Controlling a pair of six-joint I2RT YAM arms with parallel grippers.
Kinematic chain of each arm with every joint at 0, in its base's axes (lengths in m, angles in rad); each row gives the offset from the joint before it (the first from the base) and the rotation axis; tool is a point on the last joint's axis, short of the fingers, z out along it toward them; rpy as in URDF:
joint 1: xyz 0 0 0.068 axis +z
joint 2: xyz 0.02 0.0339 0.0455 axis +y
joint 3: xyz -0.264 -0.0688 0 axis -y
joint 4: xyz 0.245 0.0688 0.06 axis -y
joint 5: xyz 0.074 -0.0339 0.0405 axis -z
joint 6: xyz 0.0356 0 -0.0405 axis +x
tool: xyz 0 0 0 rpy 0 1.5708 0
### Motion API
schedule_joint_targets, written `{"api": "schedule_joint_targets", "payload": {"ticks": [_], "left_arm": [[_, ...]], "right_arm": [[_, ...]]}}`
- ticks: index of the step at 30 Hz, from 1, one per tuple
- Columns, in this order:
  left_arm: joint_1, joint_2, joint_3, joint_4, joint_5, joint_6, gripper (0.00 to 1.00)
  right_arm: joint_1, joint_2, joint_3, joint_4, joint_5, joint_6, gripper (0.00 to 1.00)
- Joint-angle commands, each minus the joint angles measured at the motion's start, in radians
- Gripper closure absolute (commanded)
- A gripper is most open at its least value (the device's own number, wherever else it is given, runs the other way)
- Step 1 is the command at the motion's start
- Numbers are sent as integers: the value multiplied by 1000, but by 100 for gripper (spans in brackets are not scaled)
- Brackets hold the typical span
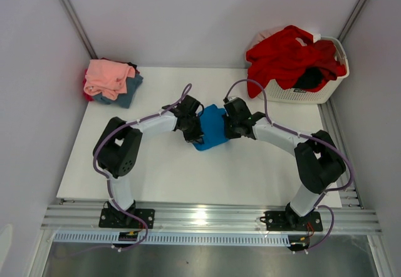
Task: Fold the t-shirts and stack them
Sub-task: Smooth out wrinkles on the folded tshirt
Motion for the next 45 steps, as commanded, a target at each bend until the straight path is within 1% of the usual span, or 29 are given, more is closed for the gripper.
{"api": "schedule_joint_targets", "payload": {"ticks": [1, 11, 19, 26, 31, 32, 34, 35, 36, 39, 42, 44, 45], "left_arm": [[-5, -38, -2, -2, -33, 31, 99], [-4, -110, -78, 1, -75, 44, 100], [4, -164, -130, -10, -118, 54, 100], [15, -211, -167, -56, -142, 54, 100], [18, -288, -252, -92, -171, 27, 100], [19, -300, -294, -103, -171, 19, 100], [19, -344, -327, -99, -171, -10, 100], [19, -360, -388, -84, -171, -21, 99], [19, -377, -408, -74, -167, -32, 100], [19, -412, -482, -30, -123, -47, 100], [19, -401, -480, -7, -99, -47, 99], [18, -398, -477, 4, -93, -45, 99], [18, -397, -464, 6, -93, -42, 99]], "right_arm": [[-1, 10, 30, 40, 23, -18, 100], [-28, 18, 4, 60, 26, -24, 100], [-49, -5, -25, 70, 29, -21, 100], [-60, -15, -28, 57, 58, -27, 100], [-77, -21, -33, 44, 81, -28, 100], [-80, -22, -33, 43, 90, -30, 100], [-89, -25, -33, 40, 92, -28, 100], [-90, -28, -34, 40, 92, -28, 100], [-92, -30, -34, 40, 92, -30, 100], [-97, -28, -30, 40, 58, -22, 100], [-94, -28, -30, 46, -8, -2, 100], [-83, -31, -27, 46, -54, 5, 86], [-77, -36, -28, 44, -98, 19, 77]]}}
